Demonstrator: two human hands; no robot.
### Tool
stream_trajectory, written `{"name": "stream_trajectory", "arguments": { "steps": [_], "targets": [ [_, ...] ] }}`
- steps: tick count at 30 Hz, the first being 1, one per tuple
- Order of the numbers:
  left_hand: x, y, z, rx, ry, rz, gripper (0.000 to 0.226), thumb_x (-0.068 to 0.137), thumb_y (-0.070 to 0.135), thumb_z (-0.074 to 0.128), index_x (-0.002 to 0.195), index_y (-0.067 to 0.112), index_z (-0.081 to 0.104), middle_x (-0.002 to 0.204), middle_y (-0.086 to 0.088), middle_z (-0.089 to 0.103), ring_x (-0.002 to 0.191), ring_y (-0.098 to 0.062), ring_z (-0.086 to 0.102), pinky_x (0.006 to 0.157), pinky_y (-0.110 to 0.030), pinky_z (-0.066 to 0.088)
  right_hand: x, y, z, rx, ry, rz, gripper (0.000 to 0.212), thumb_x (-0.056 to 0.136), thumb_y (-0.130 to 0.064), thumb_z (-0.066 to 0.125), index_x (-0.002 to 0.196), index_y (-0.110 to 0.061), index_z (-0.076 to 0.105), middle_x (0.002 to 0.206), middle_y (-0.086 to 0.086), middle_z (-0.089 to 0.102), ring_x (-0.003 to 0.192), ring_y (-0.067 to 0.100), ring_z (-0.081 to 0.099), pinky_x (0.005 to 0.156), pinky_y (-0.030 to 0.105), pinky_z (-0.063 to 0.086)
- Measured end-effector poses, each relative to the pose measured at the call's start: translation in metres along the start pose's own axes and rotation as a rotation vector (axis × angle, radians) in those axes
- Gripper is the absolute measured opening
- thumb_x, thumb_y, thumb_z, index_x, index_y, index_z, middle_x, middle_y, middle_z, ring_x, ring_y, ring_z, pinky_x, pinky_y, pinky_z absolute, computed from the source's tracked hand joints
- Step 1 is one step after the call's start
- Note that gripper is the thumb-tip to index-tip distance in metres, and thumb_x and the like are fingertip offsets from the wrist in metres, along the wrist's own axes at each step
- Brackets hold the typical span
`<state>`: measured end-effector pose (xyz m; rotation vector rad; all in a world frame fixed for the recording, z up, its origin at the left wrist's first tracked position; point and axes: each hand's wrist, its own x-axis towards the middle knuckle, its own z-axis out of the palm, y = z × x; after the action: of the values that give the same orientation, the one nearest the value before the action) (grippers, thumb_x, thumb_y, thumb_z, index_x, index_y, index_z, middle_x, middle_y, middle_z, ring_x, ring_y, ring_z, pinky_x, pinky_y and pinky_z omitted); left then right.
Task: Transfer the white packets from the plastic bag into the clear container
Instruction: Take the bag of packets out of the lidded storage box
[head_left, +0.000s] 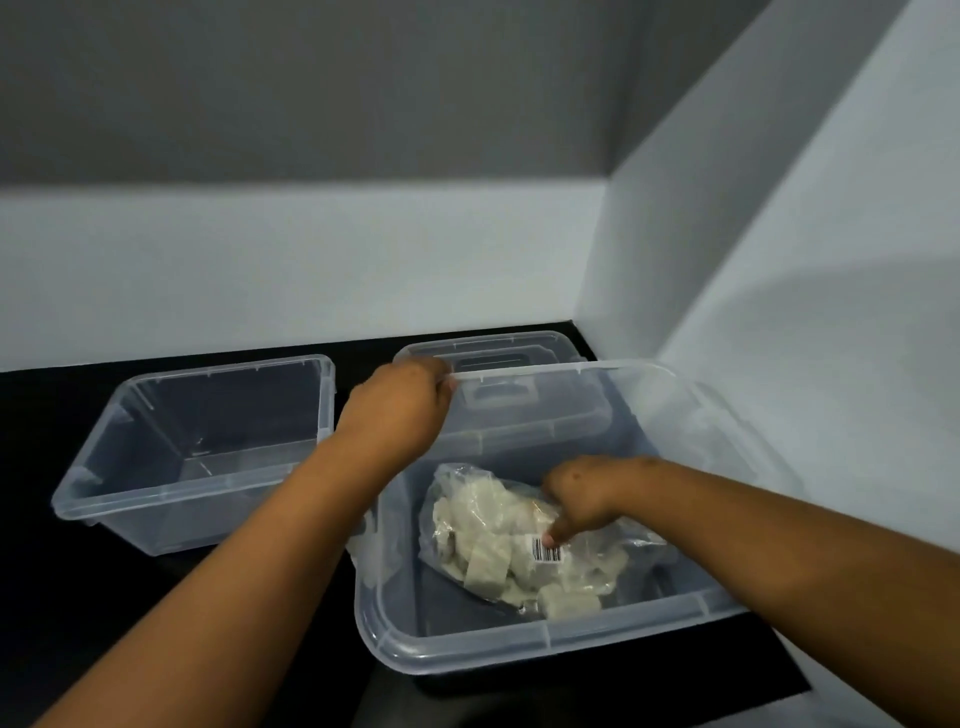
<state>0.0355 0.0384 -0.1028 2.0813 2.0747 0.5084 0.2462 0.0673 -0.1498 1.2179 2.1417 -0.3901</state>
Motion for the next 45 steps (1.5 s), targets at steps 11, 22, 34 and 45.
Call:
{"name": "stream_trajectory", "arguments": {
  "steps": [11,22,34,45],
  "targets": [
    [0.016,0.005,-0.001,-0.149,-0.032,-0.068,0.030,0.098,0.037,0.046,0.116,0.020,0.063,0.109,-0.004,0.068,0.095,-0.022,0.062,0.082,-0.034,0.051,-0.013,0.021,-0.032,0.210,0.089,-0.151,0.024,0.080,-0.032,0.076,0.093,-0.027,0.056,0.074,-0.015,0.049,0.072,0.011,0.050,0.058,0.025,0.038],
    [0.050,0.021,0.015,-0.170,-0.039,-0.092,0.031,0.097,0.042,0.047,0.112,0.022,0.065,0.108,-0.001,0.068,0.100,-0.022,0.062,0.086,-0.034,0.051,-0.051,0.056,-0.064,0.239,0.180,-0.102,0.025,0.079,-0.030,0.077,0.074,-0.035,0.053,0.079,-0.014,0.058,0.077,0.012,0.056,0.070,0.031,0.045],
    [0.039,0.022,-0.024,-0.555,0.066,-0.040,0.051,0.099,0.052,0.029,0.104,0.013,0.062,0.098,0.003,0.060,0.094,-0.018,0.055,0.080,-0.031,0.044,-0.111,0.042,-0.121,0.237,0.325,-0.030,0.018,0.077,-0.032,0.078,0.078,-0.028,0.061,0.074,-0.008,0.062,0.070,0.015,0.055,0.068,0.033,0.045],
    [-0.068,-0.077,-0.136,-1.016,-0.003,0.220,0.088,0.056,0.083,0.061,0.133,0.050,0.035,0.143,0.006,0.042,0.129,-0.014,0.047,0.108,-0.042,0.039,-0.178,-0.096,-0.189,0.213,0.602,-0.122,0.018,0.078,-0.034,0.077,0.082,-0.022,0.065,0.074,-0.005,0.067,0.068,0.014,0.058,0.068,0.034,0.045]
  ]
}}
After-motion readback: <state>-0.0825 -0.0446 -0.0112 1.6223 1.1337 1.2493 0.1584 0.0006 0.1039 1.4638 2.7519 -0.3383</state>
